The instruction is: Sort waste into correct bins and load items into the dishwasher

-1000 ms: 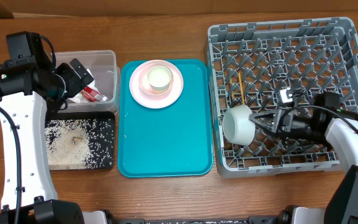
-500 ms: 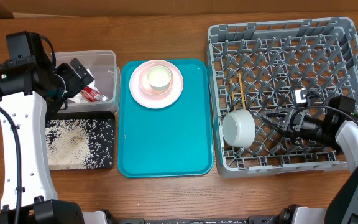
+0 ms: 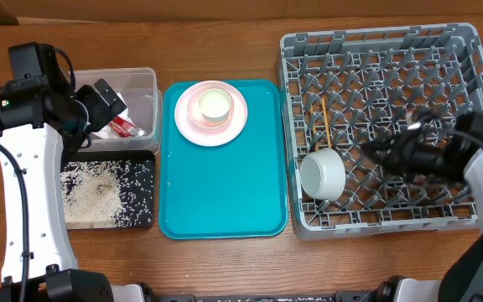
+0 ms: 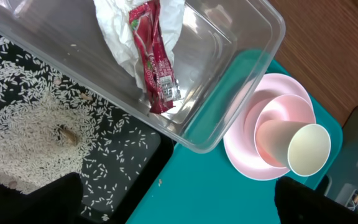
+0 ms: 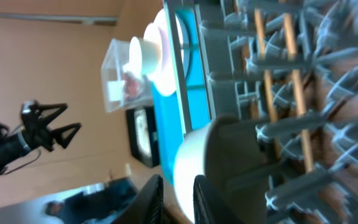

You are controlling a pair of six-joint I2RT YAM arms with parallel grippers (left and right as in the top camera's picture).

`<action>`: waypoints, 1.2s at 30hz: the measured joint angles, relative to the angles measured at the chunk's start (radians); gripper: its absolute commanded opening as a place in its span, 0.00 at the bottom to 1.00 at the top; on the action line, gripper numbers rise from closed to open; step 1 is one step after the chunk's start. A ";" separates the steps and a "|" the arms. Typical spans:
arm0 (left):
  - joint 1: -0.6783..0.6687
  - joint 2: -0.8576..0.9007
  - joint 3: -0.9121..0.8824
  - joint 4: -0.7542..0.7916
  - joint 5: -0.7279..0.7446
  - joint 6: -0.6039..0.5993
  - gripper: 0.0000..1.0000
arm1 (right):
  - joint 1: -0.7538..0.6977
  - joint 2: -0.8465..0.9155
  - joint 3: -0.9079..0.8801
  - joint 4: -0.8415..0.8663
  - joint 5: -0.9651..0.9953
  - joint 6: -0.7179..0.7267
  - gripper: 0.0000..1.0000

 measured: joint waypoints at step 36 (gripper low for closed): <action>0.000 0.000 0.000 0.000 0.000 0.000 1.00 | 0.800 -0.073 0.310 -0.208 0.843 0.343 0.04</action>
